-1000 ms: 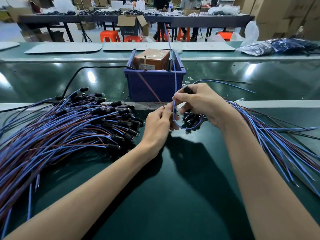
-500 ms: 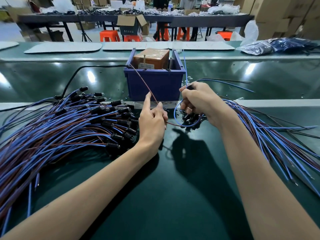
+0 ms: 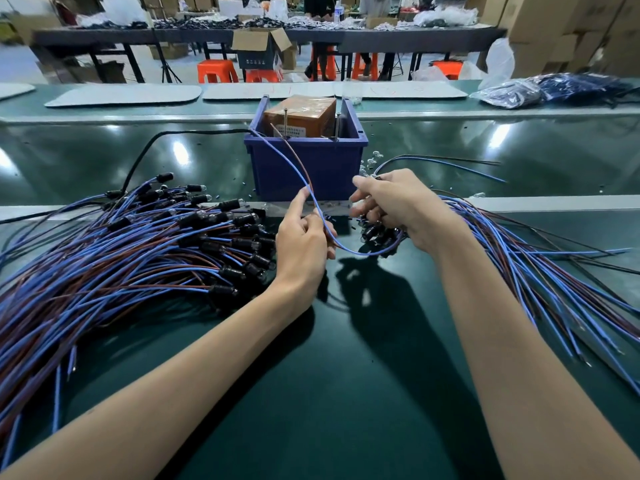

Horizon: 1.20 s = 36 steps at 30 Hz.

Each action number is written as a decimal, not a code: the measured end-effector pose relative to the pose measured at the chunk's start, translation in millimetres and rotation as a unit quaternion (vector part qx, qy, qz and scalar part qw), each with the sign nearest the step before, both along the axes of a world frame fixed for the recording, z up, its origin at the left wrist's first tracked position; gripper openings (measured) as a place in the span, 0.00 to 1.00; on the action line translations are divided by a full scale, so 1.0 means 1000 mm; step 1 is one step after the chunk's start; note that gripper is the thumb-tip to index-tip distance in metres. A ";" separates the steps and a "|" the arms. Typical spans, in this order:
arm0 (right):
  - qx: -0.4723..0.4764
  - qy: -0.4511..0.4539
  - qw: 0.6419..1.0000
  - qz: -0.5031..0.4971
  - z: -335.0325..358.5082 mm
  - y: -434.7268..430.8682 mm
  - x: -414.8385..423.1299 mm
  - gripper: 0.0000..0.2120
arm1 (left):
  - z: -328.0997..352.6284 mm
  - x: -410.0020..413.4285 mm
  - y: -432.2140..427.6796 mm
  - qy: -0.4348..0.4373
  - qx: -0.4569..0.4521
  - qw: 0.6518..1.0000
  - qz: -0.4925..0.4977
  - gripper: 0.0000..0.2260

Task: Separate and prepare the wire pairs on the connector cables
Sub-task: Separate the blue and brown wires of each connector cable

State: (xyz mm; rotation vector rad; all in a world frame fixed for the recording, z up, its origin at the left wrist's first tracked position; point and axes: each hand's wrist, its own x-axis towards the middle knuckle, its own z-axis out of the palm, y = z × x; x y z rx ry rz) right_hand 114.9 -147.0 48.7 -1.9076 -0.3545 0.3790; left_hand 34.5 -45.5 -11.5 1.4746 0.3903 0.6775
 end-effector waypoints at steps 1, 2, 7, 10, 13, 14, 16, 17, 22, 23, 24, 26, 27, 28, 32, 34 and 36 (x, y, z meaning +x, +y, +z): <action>-0.003 -0.016 1.000 0.002 0.000 0.001 -0.001 0.15 | 0.000 0.000 0.000 0.001 0.002 1.000 0.001 0.21; -0.012 -0.035 0.999 0.003 0.001 0.003 -0.003 0.16 | 0.001 0.000 -0.001 0.002 0.005 1.000 0.002 0.20; -0.071 -0.128 0.989 0.019 0.000 0.017 -0.018 0.24 | 0.001 -0.002 -0.002 0.005 0.052 0.999 0.004 0.19; -0.090 -0.184 0.979 0.025 0.001 0.019 -0.025 0.18 | -0.001 -0.002 -0.003 0.008 0.072 0.997 0.013 0.20; -0.079 -0.202 0.976 0.009 0.004 0.019 -0.025 0.14 | -0.002 0.000 -0.002 0.005 0.075 0.997 0.021 0.20; -0.062 -0.196 0.979 0.002 0.005 0.018 -0.024 0.12 | -0.003 0.000 -0.001 0.004 0.070 0.997 0.023 0.19; 0.000 -0.166 0.986 -0.020 0.008 0.017 -0.023 0.08 | -0.002 0.000 -0.001 0.002 0.046 0.999 0.022 0.19; 0.025 -0.159 0.986 -0.035 0.009 0.016 -0.022 0.08 | -0.002 0.000 0.000 -0.001 0.032 0.999 0.020 0.19; 0.047 -0.174 0.980 -0.088 0.008 0.011 -0.015 0.07 | 0.000 -0.001 -0.001 -0.005 0.025 1.000 0.014 0.19; 0.047 -0.171 0.980 -0.095 0.008 0.010 -0.014 0.08 | 0.000 -0.001 -0.001 -0.004 0.023 1.000 0.014 0.19; 0.049 -0.166 0.980 -0.100 0.007 0.010 -0.013 0.09 | 0.000 -0.001 0.000 -0.003 0.021 1.000 0.015 0.19; 0.061 -0.154 0.980 -0.107 0.007 0.008 -0.013 0.09 | 0.000 -0.001 0.000 0.000 0.019 1.000 0.016 0.19; 0.070 -0.151 0.980 -0.107 0.007 0.007 -0.013 0.10 | 0.000 -0.001 0.000 0.001 0.018 1.000 0.016 0.19; 0.075 -0.150 0.980 -0.104 0.007 0.007 -0.014 0.12 | 0.000 -0.001 0.000 0.001 0.018 1.000 0.015 0.19; 0.036 -0.171 0.980 -0.091 0.006 0.005 -0.013 0.14 | 0.000 -0.001 0.000 0.003 0.020 1.000 0.017 0.19; -0.010 -0.181 0.980 -0.079 0.004 0.006 -0.011 0.13 | 0.001 0.000 0.000 0.005 0.021 1.000 0.015 0.19; -0.043 -0.183 0.979 -0.074 0.003 0.007 -0.011 0.13 | 0.002 0.000 0.000 0.007 0.024 1.000 0.012 0.19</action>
